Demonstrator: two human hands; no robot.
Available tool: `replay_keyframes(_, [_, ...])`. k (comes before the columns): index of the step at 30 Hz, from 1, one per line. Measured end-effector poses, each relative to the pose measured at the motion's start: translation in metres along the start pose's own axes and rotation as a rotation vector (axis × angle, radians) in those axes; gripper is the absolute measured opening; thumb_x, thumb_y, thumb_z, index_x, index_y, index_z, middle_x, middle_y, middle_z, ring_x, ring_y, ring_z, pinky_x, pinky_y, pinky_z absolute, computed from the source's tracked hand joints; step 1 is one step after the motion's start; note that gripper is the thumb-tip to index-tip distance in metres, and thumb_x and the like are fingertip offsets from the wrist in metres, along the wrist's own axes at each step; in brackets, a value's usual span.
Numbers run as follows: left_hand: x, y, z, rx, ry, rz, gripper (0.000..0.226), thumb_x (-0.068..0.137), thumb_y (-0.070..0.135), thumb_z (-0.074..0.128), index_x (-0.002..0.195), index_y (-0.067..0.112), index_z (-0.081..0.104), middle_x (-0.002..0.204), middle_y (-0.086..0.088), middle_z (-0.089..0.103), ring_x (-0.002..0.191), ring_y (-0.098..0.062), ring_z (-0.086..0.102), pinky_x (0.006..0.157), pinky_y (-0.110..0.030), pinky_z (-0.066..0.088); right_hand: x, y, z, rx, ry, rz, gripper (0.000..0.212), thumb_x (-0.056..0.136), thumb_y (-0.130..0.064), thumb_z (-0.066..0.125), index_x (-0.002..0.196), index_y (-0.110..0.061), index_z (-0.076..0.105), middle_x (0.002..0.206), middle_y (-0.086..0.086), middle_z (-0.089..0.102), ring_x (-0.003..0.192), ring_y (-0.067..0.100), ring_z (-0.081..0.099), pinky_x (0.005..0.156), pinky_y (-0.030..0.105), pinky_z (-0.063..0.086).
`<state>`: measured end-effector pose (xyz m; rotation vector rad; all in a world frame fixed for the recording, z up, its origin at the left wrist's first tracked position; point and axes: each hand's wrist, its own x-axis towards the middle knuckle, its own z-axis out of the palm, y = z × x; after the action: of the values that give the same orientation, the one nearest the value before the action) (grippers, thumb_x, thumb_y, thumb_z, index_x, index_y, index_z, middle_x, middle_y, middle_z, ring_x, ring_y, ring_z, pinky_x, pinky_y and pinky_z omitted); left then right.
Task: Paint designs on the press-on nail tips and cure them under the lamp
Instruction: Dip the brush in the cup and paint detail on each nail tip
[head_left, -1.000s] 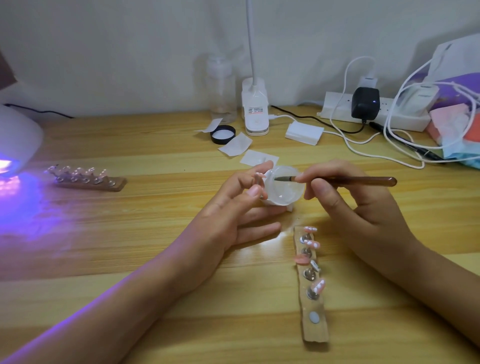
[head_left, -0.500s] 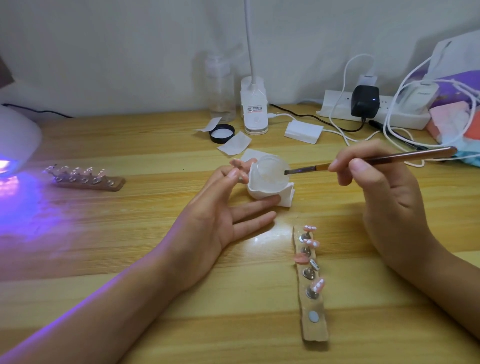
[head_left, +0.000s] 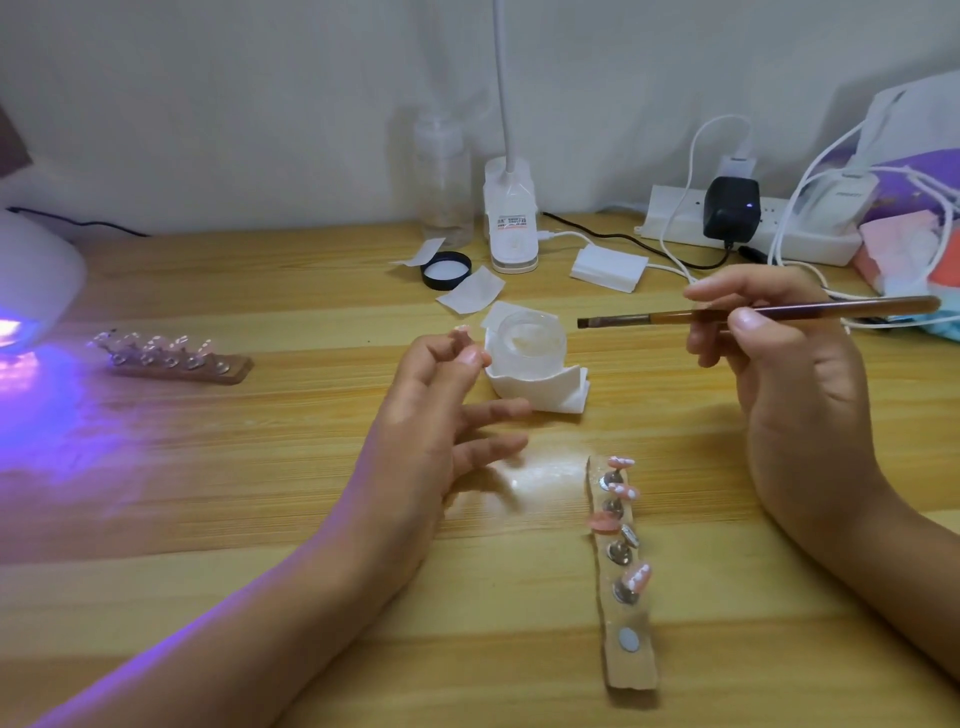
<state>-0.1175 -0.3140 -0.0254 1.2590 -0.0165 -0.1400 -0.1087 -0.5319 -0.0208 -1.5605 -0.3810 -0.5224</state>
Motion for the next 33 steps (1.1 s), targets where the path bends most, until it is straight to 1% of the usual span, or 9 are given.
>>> replay_keyframes(1, [-0.0019, -0.0014, 0.0004, 0.086, 0.039, 0.053, 0.007, 0.087, 0.041, 0.060, 0.085, 0.042, 0.066, 0.087, 0.021, 0.068, 0.072, -0.008, 0.068, 0.055, -0.024, 0.052, 0.0001, -0.0002, 0.0002, 0.007, -0.001, 0.004, 0.024, 0.092, -0.011, 0.040, 0.101, -0.018, 0.061, 0.096, -0.007, 0.061, 0.084, 0.014, 0.054, 0.075, 0.025, 0.043])
replay_keyframes(3, [-0.0047, -0.0021, -0.0012, 0.168, 0.060, 0.133, 0.006, 0.080, 0.047, 0.062, 0.084, 0.044, 0.065, 0.083, 0.022, 0.062, 0.058, -0.004, 0.053, 0.050, -0.019, 0.042, 0.0002, -0.0009, 0.0000, 0.041, 0.006, 0.018, 0.022, 0.089, -0.017, 0.043, 0.097, -0.020, 0.063, 0.092, -0.008, 0.062, 0.083, 0.014, 0.055, 0.074, 0.024, 0.044])
replay_keyframes(6, [-0.0058, 0.0007, -0.0036, 0.191, 0.010, 0.146, 0.002, 0.081, 0.035, 0.066, 0.081, 0.035, 0.068, 0.077, 0.014, 0.060, 0.051, -0.004, 0.042, 0.044, -0.015, 0.035, 0.0016, -0.0010, -0.0024, 0.143, 0.024, 0.079, 0.023, 0.088, -0.021, 0.045, 0.088, -0.026, 0.067, 0.084, -0.008, 0.063, 0.078, 0.013, 0.056, 0.072, 0.022, 0.046])
replay_keyframes(8, [-0.0069, 0.0000, -0.0015, 0.285, -0.059, 0.128, 0.002, 0.079, 0.030, 0.069, 0.078, 0.032, 0.070, 0.073, 0.011, 0.064, 0.053, -0.004, 0.047, 0.047, -0.014, 0.039, 0.0037, -0.0001, -0.0041, 0.224, 0.026, 0.146, 0.025, 0.088, -0.021, 0.046, 0.082, -0.026, 0.069, 0.080, -0.007, 0.062, 0.073, 0.012, 0.056, 0.070, 0.021, 0.047])
replay_keyframes(11, [-0.0100, -0.0029, 0.0018, 0.380, -0.145, 0.112, 0.005, 0.077, 0.028, 0.070, 0.078, 0.032, 0.071, 0.078, 0.009, 0.069, 0.065, -0.005, 0.055, 0.054, -0.014, 0.044, 0.0076, 0.0008, -0.0050, 0.322, 0.035, 0.238, 0.035, 0.091, -0.016, 0.042, 0.074, -0.026, 0.071, 0.076, -0.009, 0.061, 0.067, 0.008, 0.054, 0.066, 0.020, 0.046])
replay_keyframes(16, [-0.0104, -0.0018, 0.0010, 0.383, -0.157, 0.104, 0.006, 0.079, 0.027, 0.069, 0.083, 0.031, 0.069, 0.082, 0.002, 0.070, 0.070, -0.007, 0.060, 0.061, -0.013, 0.047, 0.0076, 0.0000, -0.0037, 0.363, -0.019, 0.297, 0.032, 0.089, -0.012, 0.046, 0.077, -0.023, 0.073, 0.076, -0.006, 0.061, 0.065, 0.008, 0.054, 0.065, 0.019, 0.048])
replay_keyframes(22, [-0.0115, -0.0008, 0.0028, 0.390, -0.176, 0.104, 0.004, 0.080, 0.025, 0.069, 0.080, 0.029, 0.069, 0.084, -0.007, 0.069, 0.069, -0.004, 0.059, 0.054, -0.015, 0.047, 0.0056, -0.0010, -0.0024, 0.343, -0.072, 0.296, 0.030, 0.087, -0.011, 0.047, 0.074, -0.023, 0.070, 0.076, -0.004, 0.062, 0.065, 0.008, 0.057, 0.065, 0.020, 0.050])
replay_keyframes(29, [-0.0116, 0.0004, 0.0035, 0.393, -0.178, 0.098, 0.005, 0.079, 0.027, 0.069, 0.076, 0.031, 0.069, 0.084, -0.006, 0.070, 0.071, -0.004, 0.058, 0.054, -0.015, 0.047, 0.0047, -0.0003, -0.0023, 0.302, -0.106, 0.280, 0.024, 0.086, -0.014, 0.052, 0.075, -0.024, 0.070, 0.076, -0.004, 0.062, 0.067, 0.009, 0.058, 0.066, 0.019, 0.050])
replay_keyframes(33, [-0.0116, 0.0012, 0.0039, 0.395, -0.177, 0.094, 0.005, 0.079, 0.028, 0.070, 0.076, 0.032, 0.069, 0.082, -0.002, 0.071, 0.073, -0.005, 0.059, 0.058, -0.015, 0.047, 0.0028, -0.0022, -0.0015, 0.222, -0.119, 0.235, 0.017, 0.082, -0.019, 0.056, 0.075, -0.026, 0.070, 0.076, -0.005, 0.062, 0.068, 0.010, 0.058, 0.067, 0.018, 0.049])
